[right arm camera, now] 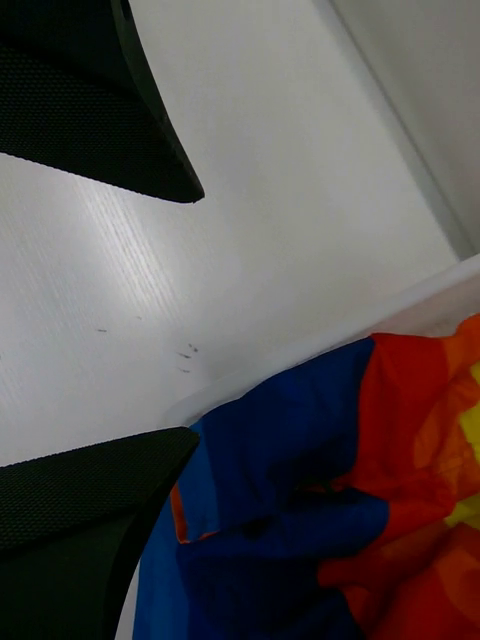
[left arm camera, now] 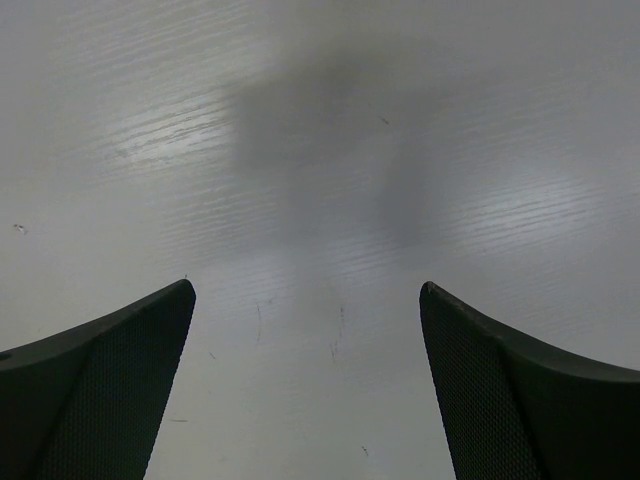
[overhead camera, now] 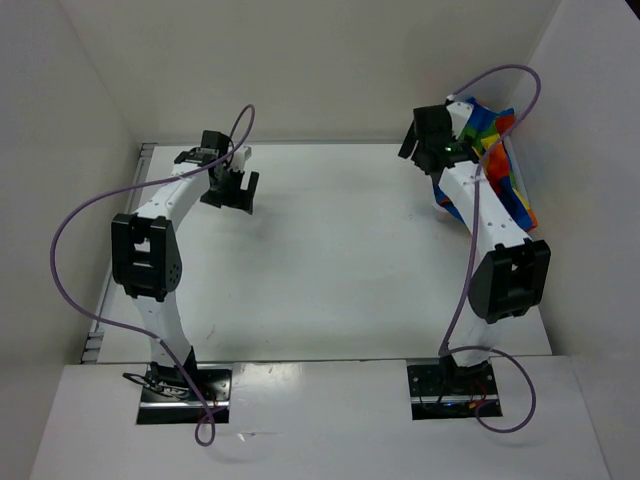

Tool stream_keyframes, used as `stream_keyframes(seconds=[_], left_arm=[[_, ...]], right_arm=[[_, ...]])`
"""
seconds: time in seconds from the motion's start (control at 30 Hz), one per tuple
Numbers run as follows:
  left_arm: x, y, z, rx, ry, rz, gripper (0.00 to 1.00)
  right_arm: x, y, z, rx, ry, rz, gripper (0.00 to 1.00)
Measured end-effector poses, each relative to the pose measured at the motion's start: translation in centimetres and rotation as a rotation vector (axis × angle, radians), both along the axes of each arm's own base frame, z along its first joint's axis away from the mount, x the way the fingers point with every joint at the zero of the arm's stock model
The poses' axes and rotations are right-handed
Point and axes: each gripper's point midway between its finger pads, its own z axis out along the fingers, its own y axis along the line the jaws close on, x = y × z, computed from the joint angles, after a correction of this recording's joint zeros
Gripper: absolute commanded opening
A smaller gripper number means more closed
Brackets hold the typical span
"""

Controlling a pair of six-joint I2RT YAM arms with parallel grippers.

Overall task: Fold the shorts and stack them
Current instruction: Grab the shorts from the pile

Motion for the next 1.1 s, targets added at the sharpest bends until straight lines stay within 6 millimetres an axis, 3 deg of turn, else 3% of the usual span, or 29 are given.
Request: stream_keyframes(seconds=[0.1, 0.2, 0.3, 0.37, 0.5, 0.6, 0.73, 0.83, 0.93, 1.1], left_arm=[[0.0, 0.0, -0.3, -0.001, 0.006, -0.001, 1.0], [0.2, -0.1, 0.0, -0.002, -0.003, -0.001, 1.0], [0.6, -0.1, 0.4, -0.004, -0.018, -0.001, 1.0], [0.7, -0.1, 0.5, -0.004, -0.021, -0.001, 1.0], [0.7, -0.1, 0.5, -0.003, -0.023, 0.0, 1.0], [0.8, 0.0, 0.5, -0.001, -0.025, 0.001, 1.0], [0.8, 0.1, 0.5, 0.009, -0.026, 0.007, 1.0], [0.9, 0.4, 0.5, 0.021, -0.027, 0.013, 1.0], [0.9, 0.6, 0.5, 0.033, -0.029, 0.02, 1.0], [0.9, 0.8, 0.5, 0.04, -0.029, 0.024, 1.0]], right_arm=[[0.4, -1.5, 2.5, 0.068, -0.084, -0.017, 0.93], [1.5, -6.7, 4.1, 0.162, -0.15, -0.089, 0.93], [3.4, -11.6, 4.5, 0.215, -0.178, -0.155, 0.91], [5.2, -13.2, 4.2, 0.241, -0.179, -0.169, 0.87], [11.1, -13.8, 2.3, 0.274, -0.171, -0.142, 0.84], [15.4, -13.7, -1.4, 0.302, -0.134, -0.124, 0.75], [18.7, -13.8, -4.5, 0.36, -0.158, -0.112, 0.71], [18.3, -14.4, -7.7, 0.415, -0.093, -0.137, 0.68], [18.3, -15.4, -9.4, 0.444, -0.081, -0.158, 0.67], [18.4, -16.0, -9.8, 0.453, -0.086, -0.164, 0.64]])
